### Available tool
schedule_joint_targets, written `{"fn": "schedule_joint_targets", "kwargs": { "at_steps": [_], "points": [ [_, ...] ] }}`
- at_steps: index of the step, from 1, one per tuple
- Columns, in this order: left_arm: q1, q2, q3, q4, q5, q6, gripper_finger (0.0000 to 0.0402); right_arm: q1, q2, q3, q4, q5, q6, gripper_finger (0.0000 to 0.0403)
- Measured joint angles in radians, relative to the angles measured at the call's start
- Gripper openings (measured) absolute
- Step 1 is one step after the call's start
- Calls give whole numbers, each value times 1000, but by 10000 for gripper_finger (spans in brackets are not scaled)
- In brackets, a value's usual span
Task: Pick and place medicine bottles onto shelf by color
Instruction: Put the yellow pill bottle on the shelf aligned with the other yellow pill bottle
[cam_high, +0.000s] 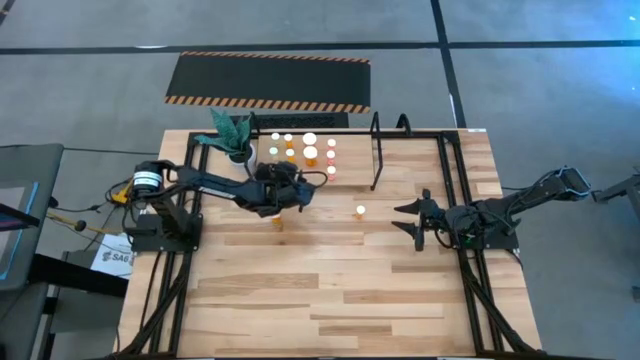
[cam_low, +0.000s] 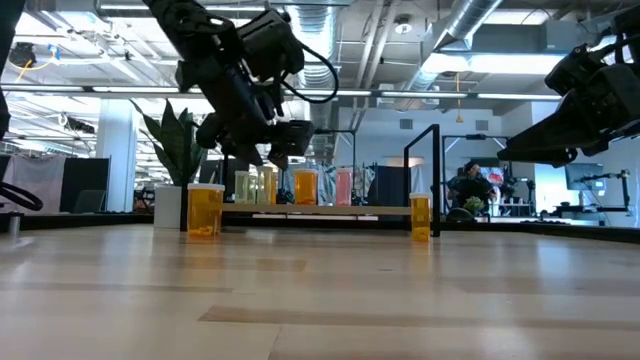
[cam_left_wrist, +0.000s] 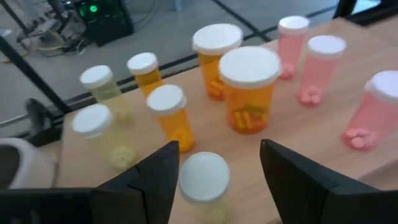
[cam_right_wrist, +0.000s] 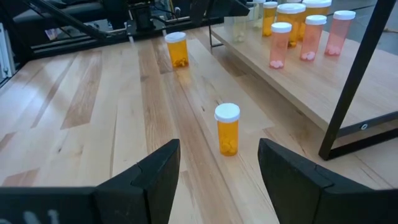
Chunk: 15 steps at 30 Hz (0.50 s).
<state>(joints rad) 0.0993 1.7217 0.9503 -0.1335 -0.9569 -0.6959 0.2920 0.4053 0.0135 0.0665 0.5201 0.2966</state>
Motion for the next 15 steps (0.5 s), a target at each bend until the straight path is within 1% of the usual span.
{"fn": "schedule_joint_targets", "kwargs": {
  "at_steps": [5, 9, 12, 15],
  "points": [
    [15, -16, 57, -136, 30, 2, 213, 0, 0, 0, 0, 0, 0, 240],
    [32, -48, 116, -223, 92, 78, 213, 0, 0, 0, 1, 0, 0, 240],
    [57, -69, 168, -309, 198, 165, 213, 0, 0, 0, 0, 0, 0, 240],
    [91, -93, 211, -381, 357, 334, 213, 0, 0, 0, 0, 0, 0, 240]
  ]
}}
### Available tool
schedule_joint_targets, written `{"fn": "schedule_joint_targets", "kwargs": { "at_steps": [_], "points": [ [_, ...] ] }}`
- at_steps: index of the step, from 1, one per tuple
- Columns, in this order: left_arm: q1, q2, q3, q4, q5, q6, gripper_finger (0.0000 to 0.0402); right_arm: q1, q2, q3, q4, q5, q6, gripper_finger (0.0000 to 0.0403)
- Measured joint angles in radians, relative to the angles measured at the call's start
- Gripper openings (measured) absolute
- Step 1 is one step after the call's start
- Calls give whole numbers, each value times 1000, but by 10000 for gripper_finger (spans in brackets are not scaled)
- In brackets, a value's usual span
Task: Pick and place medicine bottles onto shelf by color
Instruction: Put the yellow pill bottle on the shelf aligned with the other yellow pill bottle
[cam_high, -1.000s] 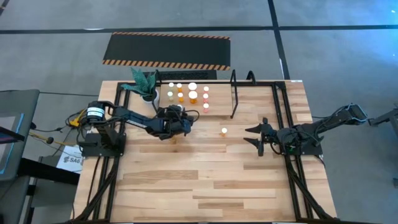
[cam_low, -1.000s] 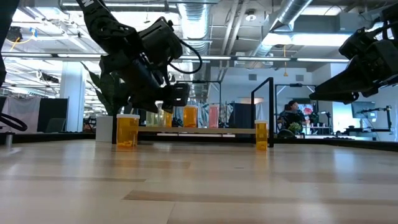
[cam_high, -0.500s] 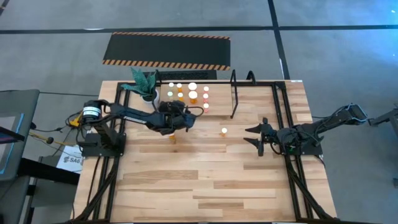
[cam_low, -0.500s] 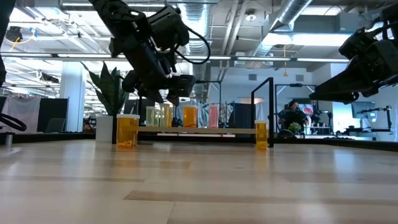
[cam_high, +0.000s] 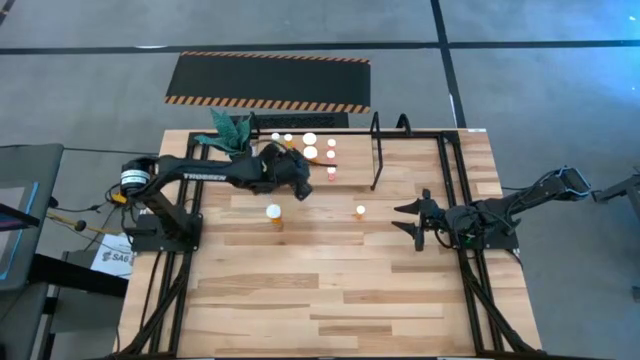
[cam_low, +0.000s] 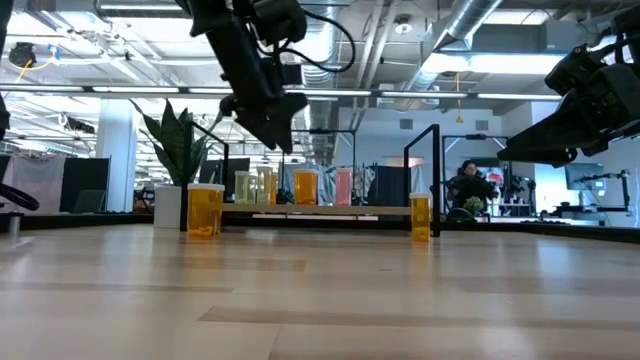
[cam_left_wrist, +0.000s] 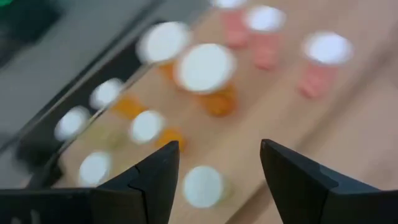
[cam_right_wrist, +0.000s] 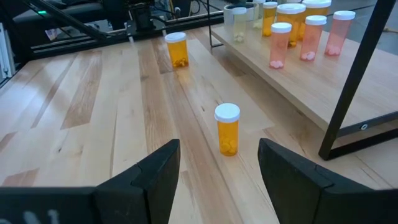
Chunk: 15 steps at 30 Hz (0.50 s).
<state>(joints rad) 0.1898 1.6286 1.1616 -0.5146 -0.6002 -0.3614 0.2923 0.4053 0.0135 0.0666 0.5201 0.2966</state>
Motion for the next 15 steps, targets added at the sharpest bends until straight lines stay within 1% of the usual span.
{"fn": "schedule_joint_targets", "kwargs": {
  "at_steps": [5, 7, 10, 15],
  "points": [
    [61, -14, 27, -69, 292, 373, 213, 0, 0, 0, 1, 0, 0, 240],
    [85, -14, 28, -105, 383, 461, 213, 0, 0, 0, 0, 0, 0, 240],
    [111, -13, 28, -125, 435, 555, 213, 0, 0, 0, 0, 0, 0, 240],
    [130, -14, 28, -125, 429, 670, 214, 0, 0, 0, 0, 0, 0, 240]
  ]
}}
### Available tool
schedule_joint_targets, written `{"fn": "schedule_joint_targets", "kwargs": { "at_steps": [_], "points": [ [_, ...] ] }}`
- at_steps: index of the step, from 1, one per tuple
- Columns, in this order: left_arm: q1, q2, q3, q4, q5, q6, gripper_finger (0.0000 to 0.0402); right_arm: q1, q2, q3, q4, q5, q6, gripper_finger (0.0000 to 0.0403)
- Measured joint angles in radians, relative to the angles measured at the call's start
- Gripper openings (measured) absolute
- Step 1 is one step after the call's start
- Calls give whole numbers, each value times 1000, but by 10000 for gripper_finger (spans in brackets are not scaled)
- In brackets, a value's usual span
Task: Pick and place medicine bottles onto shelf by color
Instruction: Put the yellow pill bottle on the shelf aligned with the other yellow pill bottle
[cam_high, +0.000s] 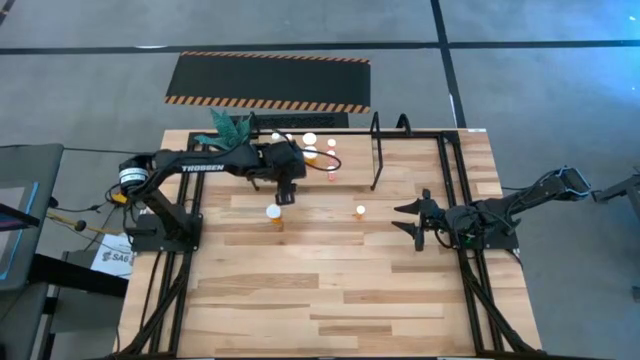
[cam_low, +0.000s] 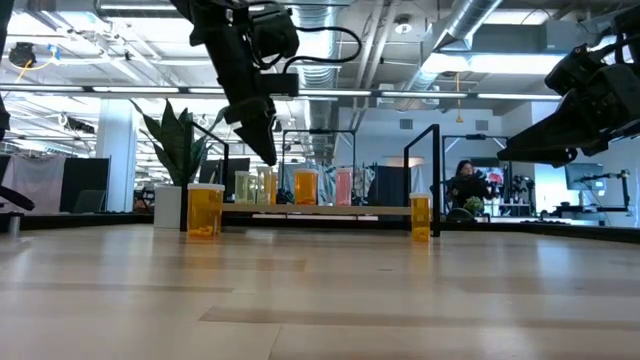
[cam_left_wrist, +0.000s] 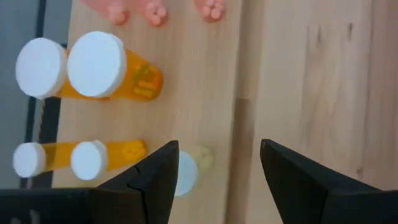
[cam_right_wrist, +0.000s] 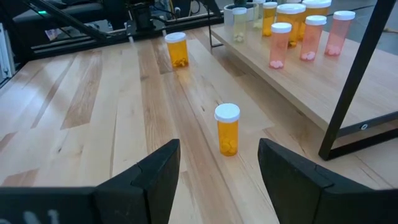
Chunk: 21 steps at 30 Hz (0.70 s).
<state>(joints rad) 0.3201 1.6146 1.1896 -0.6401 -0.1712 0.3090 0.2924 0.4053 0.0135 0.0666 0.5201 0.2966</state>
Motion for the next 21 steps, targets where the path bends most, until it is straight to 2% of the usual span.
{"fn": "schedule_joint_targets", "kwargs": {
  "at_steps": [11, 17, 21],
  "points": [
    [40, 0, 0, 10, 18, 103, 269, 0, 0, 0, 0, 0, 0, 240],
    [74, 5, 0, 10, 11, 116, 271, 0, 0, 0, 0, 0, 0, 240],
    [95, 13, 1, 12, 40, 112, 270, 0, 0, 0, 0, 0, 0, 240]
  ]
}}
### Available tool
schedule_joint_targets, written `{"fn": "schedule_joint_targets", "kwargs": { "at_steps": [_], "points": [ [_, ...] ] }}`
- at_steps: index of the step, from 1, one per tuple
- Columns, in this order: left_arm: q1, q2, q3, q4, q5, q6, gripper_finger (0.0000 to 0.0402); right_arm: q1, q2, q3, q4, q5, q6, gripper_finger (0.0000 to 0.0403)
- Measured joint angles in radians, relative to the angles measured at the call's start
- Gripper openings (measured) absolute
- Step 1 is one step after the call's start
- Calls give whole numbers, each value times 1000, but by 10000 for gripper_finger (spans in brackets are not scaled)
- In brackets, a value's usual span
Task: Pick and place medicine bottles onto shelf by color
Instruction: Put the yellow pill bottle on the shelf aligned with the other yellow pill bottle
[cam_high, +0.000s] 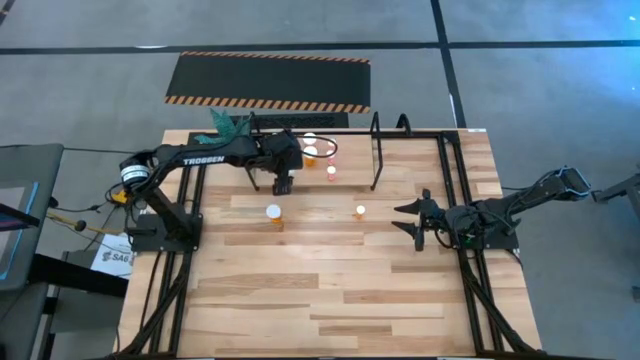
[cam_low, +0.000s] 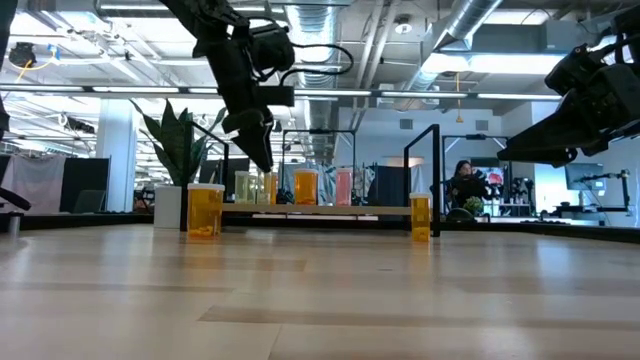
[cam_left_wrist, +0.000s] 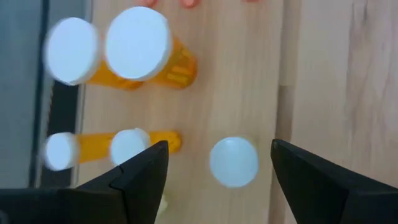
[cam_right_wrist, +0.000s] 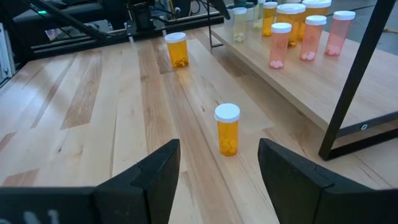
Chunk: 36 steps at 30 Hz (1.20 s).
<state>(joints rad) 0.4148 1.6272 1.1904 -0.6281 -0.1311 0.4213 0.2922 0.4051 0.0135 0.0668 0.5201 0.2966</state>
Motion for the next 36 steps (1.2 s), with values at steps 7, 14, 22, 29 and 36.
{"fn": "schedule_joint_targets", "kwargs": {
  "at_steps": [7, 14, 22, 29, 36],
  "points": [
    [18, 34, -2, -19, 29, -23, 270, 0, 0, 0, 0, 0, 0, 240],
    [20, 44, -1, -7, 39, -33, 270, 0, 0, 0, 0, 0, 0, 240],
    [20, 44, -1, -7, 39, -50, 235, 0, 0, 0, 0, 0, 0, 240],
    [20, 44, -1, -10, 39, -54, 171, 0, 0, 0, 0, 0, 0, 240],
    [20, 44, -1, -11, 39, -64, 129, 0, 0, 0, 0, 0, 0, 240]
  ]
}}
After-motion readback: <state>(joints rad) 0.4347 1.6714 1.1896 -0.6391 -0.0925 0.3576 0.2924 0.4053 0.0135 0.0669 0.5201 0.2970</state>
